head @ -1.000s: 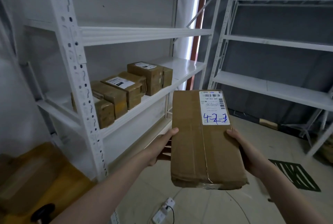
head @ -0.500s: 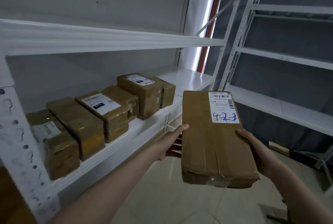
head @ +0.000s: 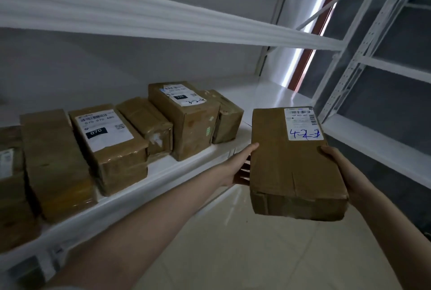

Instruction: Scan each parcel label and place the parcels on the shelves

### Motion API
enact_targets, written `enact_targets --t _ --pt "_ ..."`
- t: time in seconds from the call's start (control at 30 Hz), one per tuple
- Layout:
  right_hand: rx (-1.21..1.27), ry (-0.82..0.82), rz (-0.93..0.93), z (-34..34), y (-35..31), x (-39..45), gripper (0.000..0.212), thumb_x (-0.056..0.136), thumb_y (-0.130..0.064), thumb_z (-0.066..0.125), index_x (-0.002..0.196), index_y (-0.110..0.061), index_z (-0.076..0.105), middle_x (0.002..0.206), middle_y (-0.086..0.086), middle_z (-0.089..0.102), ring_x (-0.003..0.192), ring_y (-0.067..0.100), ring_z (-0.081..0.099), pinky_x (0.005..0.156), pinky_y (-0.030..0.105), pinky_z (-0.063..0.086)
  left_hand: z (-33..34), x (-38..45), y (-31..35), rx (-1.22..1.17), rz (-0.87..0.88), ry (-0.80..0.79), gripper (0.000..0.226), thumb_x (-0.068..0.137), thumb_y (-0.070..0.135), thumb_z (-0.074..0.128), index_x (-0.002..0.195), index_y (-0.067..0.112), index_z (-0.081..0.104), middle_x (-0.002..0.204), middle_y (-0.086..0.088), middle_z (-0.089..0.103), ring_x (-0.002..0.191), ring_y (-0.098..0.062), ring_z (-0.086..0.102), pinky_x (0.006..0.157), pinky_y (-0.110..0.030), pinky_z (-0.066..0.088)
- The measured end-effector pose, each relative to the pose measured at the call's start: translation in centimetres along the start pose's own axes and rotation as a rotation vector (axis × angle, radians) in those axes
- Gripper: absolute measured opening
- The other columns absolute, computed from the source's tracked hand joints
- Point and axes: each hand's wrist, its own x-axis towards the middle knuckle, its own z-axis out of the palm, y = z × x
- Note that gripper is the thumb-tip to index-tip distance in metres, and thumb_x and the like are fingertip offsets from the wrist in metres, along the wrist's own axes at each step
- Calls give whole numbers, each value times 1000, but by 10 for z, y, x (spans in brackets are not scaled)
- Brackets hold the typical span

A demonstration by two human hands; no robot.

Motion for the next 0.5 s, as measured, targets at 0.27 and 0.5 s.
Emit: enact_targets --t 0.27,0.5 --pt "-210 -84 -137 -24 -58 112 73 59 -68 75 121 -32 61 119 7 66 108 32 63 92 51 51 14 73 38 -112 -1 144 31 96 49 50 93 19 56 95 -4 59 84 -19 58 69 -29 49" --pt "-449 -191 -229 13 -104 180 69 79 -55 65 137 -21 47 123 10 56 99 28 57 87 43 46 19 110 61 431 298 549 63 96 30 57 146 9 26 148 -13 34 134 -31 40 108 -40 40"
